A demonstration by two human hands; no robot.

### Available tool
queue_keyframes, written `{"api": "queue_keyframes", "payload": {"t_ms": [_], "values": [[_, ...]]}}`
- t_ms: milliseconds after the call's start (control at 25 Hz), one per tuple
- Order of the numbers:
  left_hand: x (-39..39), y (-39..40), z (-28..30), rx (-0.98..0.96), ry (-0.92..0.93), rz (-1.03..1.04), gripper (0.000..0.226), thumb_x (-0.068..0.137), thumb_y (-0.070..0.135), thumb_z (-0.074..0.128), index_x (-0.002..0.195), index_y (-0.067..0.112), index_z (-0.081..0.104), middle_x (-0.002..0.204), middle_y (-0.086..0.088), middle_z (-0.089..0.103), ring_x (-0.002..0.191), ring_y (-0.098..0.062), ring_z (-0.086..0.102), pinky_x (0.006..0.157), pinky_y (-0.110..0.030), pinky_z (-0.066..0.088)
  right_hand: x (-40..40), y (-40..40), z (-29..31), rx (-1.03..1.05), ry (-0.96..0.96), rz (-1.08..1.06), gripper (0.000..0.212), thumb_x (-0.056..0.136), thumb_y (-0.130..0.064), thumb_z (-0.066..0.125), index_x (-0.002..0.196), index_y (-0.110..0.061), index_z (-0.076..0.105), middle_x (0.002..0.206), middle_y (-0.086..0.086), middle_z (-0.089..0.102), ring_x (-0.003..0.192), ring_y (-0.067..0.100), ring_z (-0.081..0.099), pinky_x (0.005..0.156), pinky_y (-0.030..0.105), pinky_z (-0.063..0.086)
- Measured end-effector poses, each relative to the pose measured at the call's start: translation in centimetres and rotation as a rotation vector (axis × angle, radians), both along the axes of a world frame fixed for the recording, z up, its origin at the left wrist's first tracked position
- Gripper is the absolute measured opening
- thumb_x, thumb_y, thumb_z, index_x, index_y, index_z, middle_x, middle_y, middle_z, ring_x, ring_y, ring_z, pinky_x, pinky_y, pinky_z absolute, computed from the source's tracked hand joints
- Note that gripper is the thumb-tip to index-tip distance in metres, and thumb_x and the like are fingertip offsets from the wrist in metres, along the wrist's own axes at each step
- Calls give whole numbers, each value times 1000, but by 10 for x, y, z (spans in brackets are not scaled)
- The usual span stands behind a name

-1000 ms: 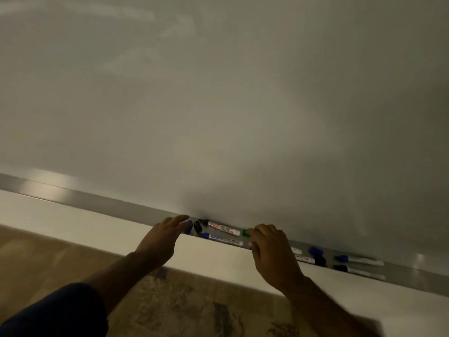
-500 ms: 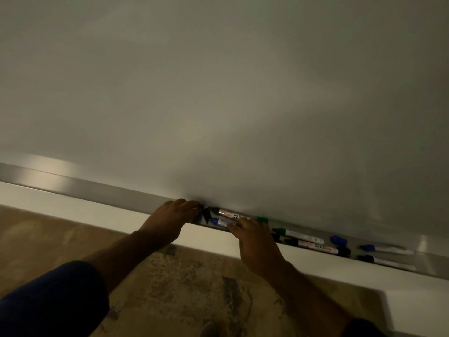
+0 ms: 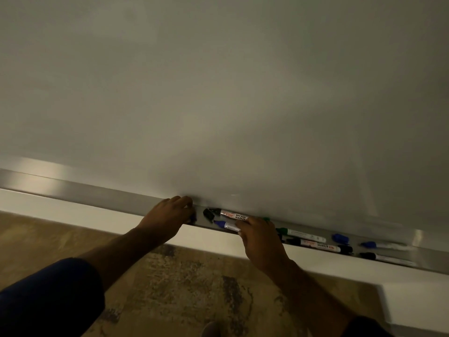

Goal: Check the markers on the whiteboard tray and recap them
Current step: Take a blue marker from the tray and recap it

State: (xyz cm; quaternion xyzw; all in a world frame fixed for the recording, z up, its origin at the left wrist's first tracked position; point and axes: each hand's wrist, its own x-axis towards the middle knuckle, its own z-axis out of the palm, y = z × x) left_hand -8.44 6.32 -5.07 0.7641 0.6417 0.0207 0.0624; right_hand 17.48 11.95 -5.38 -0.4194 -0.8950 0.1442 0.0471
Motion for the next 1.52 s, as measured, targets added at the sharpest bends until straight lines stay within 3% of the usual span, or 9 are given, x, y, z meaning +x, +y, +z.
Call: {"api": "queue_keyframes", "payload": {"t_ms": [120, 280, 480, 600, 720, 880, 1120, 1520], "values": [[-2, 1, 0, -56, -40, 69, 14, 91, 31, 54, 101, 23, 61, 103, 2, 63, 89, -16, 58, 74, -29, 44, 4, 1, 5, -17, 22, -17, 27, 93, -17, 53, 120, -19, 59, 115, 6, 63, 105, 26, 55, 90, 39, 46], [5, -3, -4, -42, -204, 293, 14, 87, 21, 60, 101, 23, 61, 97, 1, 67, 83, -19, 60, 66, -28, 43, 9, 2, 17, -2, 105, -82, 24, 92, -13, 57, 115, -18, 59, 107, 8, 61, 93, 26, 58, 78, 40, 53], [3, -3, -1, -111, -339, 479, 20, 87, 16, 62, 106, 18, 68, 94, -1, 58, 81, -18, 54, 69, -28, 41, 16, 5, 38, -16, 245, -90, 22, 95, -12, 51, 115, -15, 58, 107, 9, 64, 93, 26, 57, 80, 42, 51], [11, -8, 16, -34, -529, 559, 17, 83, 12, 67, 96, 23, 70, 92, 3, 67, 82, -15, 61, 70, -24, 47, 21, 4, 54, -8, 303, -79, 23, 95, -12, 50, 117, -14, 59, 106, 10, 65, 92, 24, 57, 78, 42, 51], [25, -12, 49, 52, -685, 516, 16, 78, 20, 75, 91, 28, 70, 79, 16, 67, 74, 1, 62, 62, -10, 41, 25, 5, 73, 10, 358, -43, 24, 94, -12, 53, 117, -14, 60, 103, 9, 64, 90, 22, 56, 76, 39, 51], [42, -19, 93, 135, -819, 439, 22, 81, 17, 72, 101, 25, 71, 86, 18, 68, 83, 12, 61, 67, 2, 41, 31, 1, 103, 40, 422, -2, 26, 94, -20, 55, 119, -15, 61, 94, 6, 64, 84, 18, 55, 70, 33, 51], [60, -32, 125, 181, -898, 429, 28, 79, 15, 72, 106, 22, 70, 90, 16, 68, 84, 12, 61, 68, 2, 41, 34, -12, 136, 81, 453, 84, 33, 92, -29, 47, 119, -16, 62, 88, 4, 64, 78, 16, 55, 64, 29, 50], [69, -41, 137, 159, -834, 296, 30, 80, 14, 71, 97, 38, 68, 80, 21, 69, 78, -4, 64, 67, -11, 51, 27, -17, 143, 120, 414, 155, 30, 92, -29, 50, 116, -19, 64, 85, 4, 63, 75, 17, 53, 62, 38, 50]]}}
